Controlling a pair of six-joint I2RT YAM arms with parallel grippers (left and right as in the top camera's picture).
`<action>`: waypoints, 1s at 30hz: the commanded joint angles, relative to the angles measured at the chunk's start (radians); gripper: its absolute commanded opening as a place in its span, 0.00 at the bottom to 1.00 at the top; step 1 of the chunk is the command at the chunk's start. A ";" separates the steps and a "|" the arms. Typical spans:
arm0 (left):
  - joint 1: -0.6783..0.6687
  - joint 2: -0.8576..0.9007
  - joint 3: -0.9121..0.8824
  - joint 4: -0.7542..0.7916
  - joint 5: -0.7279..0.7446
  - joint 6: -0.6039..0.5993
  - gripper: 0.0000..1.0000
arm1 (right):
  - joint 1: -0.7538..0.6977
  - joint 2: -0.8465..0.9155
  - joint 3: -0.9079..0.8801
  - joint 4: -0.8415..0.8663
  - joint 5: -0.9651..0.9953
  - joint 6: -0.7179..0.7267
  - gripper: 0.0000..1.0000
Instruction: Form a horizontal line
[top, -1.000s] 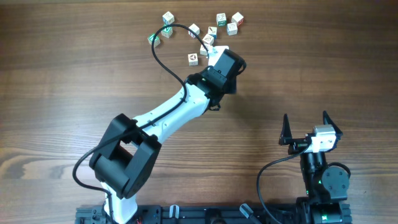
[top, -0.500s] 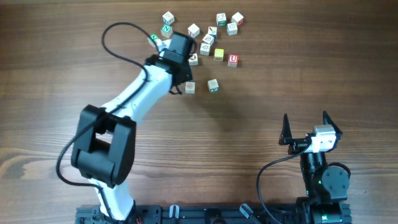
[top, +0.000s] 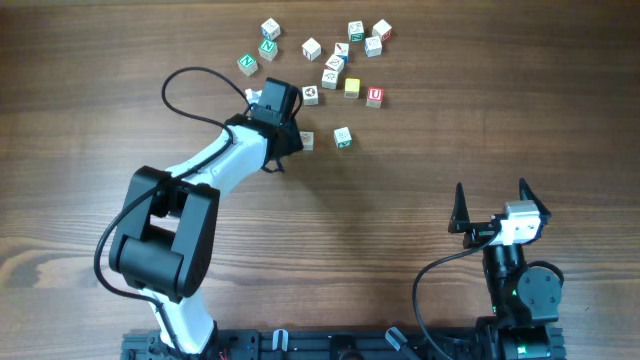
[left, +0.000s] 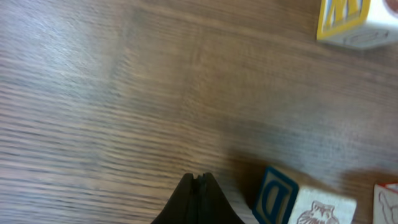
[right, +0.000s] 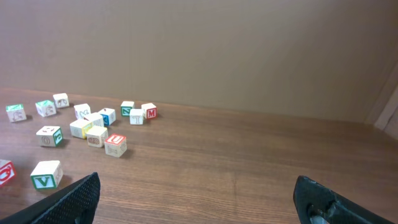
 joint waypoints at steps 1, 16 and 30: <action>0.005 -0.018 -0.029 0.079 0.107 0.056 0.04 | 0.005 -0.003 -0.001 0.003 -0.016 -0.009 1.00; 0.001 0.048 -0.035 0.116 0.167 0.055 0.04 | 0.005 -0.003 -0.001 0.003 -0.016 -0.009 1.00; 0.001 0.048 -0.035 0.170 0.211 0.055 0.04 | 0.005 -0.003 -0.001 0.003 -0.016 -0.009 1.00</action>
